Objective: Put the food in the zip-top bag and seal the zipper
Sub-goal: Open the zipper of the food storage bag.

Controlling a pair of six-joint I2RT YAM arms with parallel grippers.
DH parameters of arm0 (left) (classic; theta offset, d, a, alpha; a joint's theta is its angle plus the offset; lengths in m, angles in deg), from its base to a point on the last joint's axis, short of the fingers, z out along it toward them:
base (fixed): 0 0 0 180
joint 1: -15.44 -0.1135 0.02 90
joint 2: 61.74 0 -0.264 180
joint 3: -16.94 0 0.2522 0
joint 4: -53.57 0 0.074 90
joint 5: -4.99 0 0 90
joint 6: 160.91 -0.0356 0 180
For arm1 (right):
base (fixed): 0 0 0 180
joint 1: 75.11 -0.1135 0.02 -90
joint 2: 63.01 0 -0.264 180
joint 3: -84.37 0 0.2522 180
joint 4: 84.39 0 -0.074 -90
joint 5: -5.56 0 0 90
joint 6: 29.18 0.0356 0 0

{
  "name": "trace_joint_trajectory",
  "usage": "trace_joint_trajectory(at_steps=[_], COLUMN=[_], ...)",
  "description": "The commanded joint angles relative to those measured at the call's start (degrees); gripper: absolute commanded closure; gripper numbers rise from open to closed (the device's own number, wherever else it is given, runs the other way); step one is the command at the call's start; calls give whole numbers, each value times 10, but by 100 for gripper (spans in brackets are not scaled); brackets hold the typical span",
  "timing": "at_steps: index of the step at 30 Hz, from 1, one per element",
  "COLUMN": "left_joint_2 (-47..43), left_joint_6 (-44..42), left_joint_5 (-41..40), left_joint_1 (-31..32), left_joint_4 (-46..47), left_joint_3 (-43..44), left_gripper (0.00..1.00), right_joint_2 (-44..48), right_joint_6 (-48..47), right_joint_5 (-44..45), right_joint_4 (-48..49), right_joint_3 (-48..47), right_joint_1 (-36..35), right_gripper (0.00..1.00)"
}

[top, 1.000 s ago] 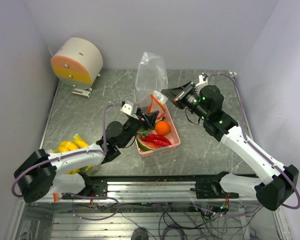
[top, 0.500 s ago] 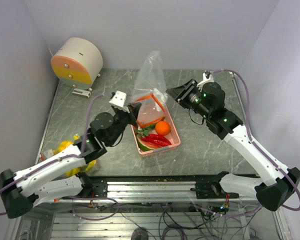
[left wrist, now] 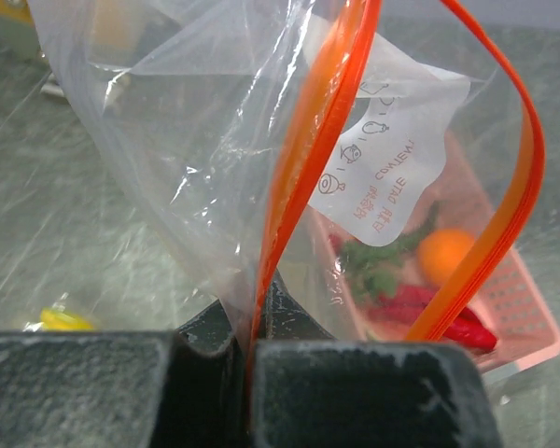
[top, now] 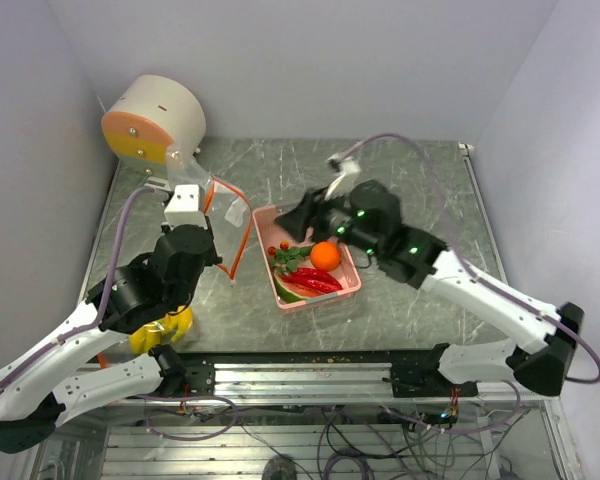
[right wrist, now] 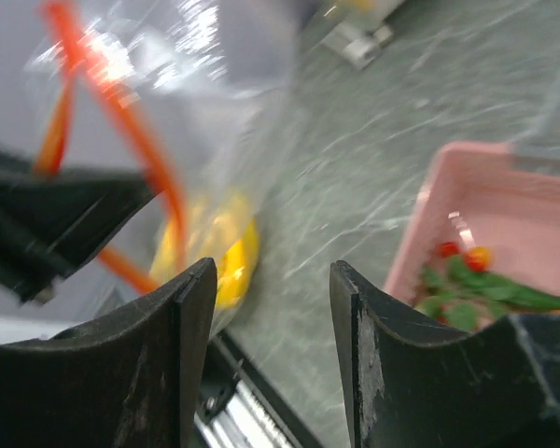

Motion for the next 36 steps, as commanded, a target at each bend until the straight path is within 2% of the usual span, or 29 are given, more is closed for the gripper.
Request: trace_joint_trajectory(at_steps=[1,6,17,21,25,28,33,36], left_joint_2=[1,-5,-16,2,-11,-32,-46,-46], left_joint_6=[66,100,108,116,104,100,105,120], left_joint_5=[-29,-17,18,23,56,56,33,24], left_joint_1=[2,1,2,2,2,2,1,2], left_joint_4=[-129,-159,-113,-123,-112,-134,-220,-269], left_joint_3=[15,-3,-52,-39,-32,-17,29,52], left_gripper=[93,93,93,93,93,93,93,93], right_joint_2=[-51,-92,-155,-204,-228,-248,-294,-317], right_joint_6=[-48,-52,-4,13,41,42,67,70], right_joint_5=[-25,2,38,61,121,167,305,335], right_joint_4=[72,96,186,173,170,136,-6,-49], right_joint_3=[-6,-17,5,-18,-5,-9,-40,-50], right_joint_1=[-87,-127,-147,-154,-154,-154,-154,-154], right_gripper=[48,48,48,49,55,57,58,58])
